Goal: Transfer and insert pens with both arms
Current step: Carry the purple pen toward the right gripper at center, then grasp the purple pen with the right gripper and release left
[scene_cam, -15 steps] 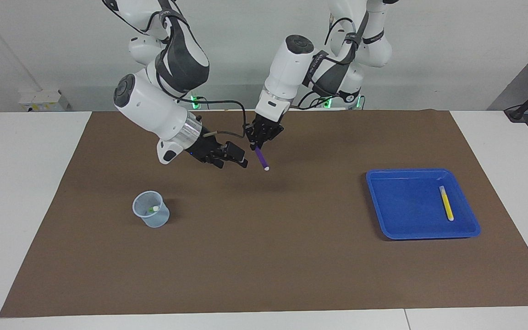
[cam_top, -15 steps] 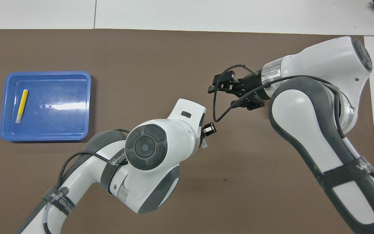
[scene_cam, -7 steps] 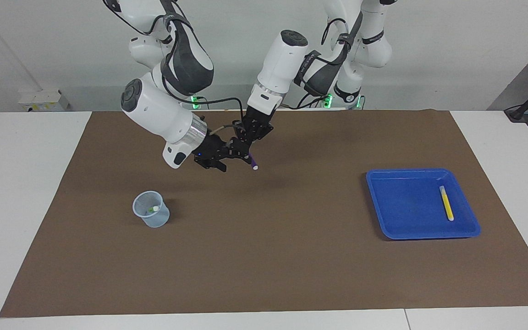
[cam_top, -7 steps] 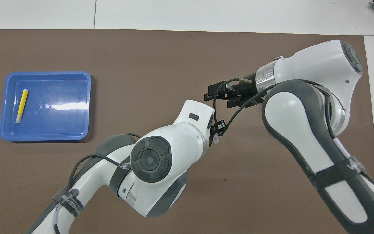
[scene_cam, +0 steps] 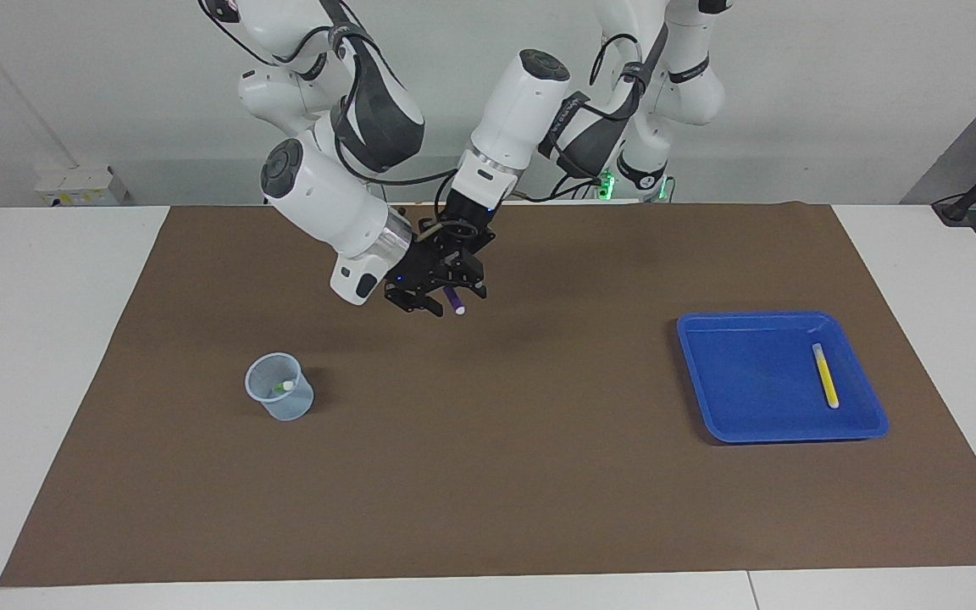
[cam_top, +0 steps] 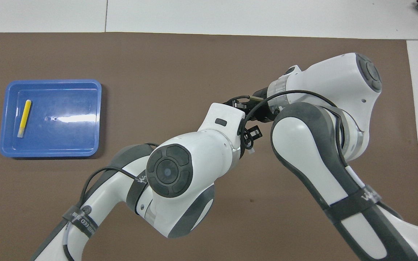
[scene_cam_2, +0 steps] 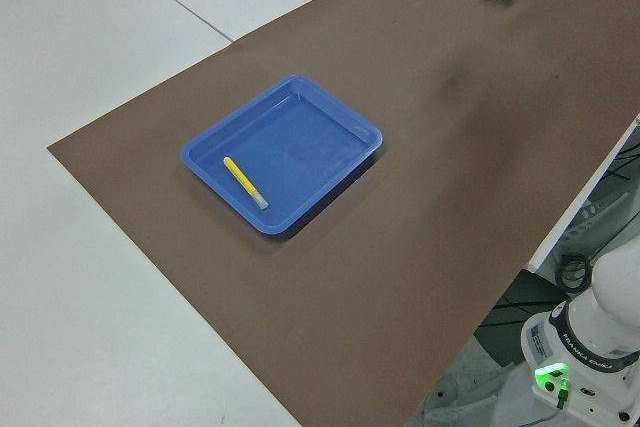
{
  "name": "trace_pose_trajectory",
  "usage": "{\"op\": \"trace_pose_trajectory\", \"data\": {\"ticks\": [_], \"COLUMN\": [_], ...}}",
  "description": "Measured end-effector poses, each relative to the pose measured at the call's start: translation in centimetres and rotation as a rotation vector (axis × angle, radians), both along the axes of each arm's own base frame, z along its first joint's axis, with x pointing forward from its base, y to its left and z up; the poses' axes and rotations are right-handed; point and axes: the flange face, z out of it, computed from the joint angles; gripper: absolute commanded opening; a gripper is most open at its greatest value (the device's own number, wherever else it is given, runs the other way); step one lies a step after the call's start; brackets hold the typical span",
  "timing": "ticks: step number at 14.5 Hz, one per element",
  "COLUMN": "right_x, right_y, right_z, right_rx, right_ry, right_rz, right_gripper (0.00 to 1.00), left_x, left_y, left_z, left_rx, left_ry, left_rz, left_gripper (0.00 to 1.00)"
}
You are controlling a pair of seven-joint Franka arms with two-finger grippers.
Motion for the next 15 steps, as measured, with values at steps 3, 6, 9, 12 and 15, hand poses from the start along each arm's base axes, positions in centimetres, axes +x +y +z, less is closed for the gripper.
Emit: {"op": "trace_pose_trajectory", "data": {"ticks": [3,6,9,12,15], "right_x": [0.2,0.3,0.3,0.3,0.3], "right_y": [-0.7,-1.2,-1.7,-1.7,-1.6], "right_z": [-0.1,0.4,1.1,1.1,1.0], "right_rx": [-0.002,0.0,0.001,-0.002,-0.017], "right_ry": [-0.015,-0.024,-0.035,-0.037,-0.053], "right_rz": [0.012,0.005,0.0,0.002,0.015], "right_gripper": [0.74,0.66,0.46,0.17,0.0], "left_x": [0.0,0.0,0.0,0.0,0.0], "left_y": [-0.1,-0.1,-0.1,0.0,-0.1], "left_z": [-0.2,-0.2,-0.2,-0.1,0.0], "left_rx": [0.0,0.0,0.0,0.0,-0.003], "left_ry": [0.003,0.003,0.003,0.003,0.002], "left_rz": [0.001,0.001,0.001,0.002,0.001], "left_gripper": [0.0,0.0,0.0,0.0,0.0]}}
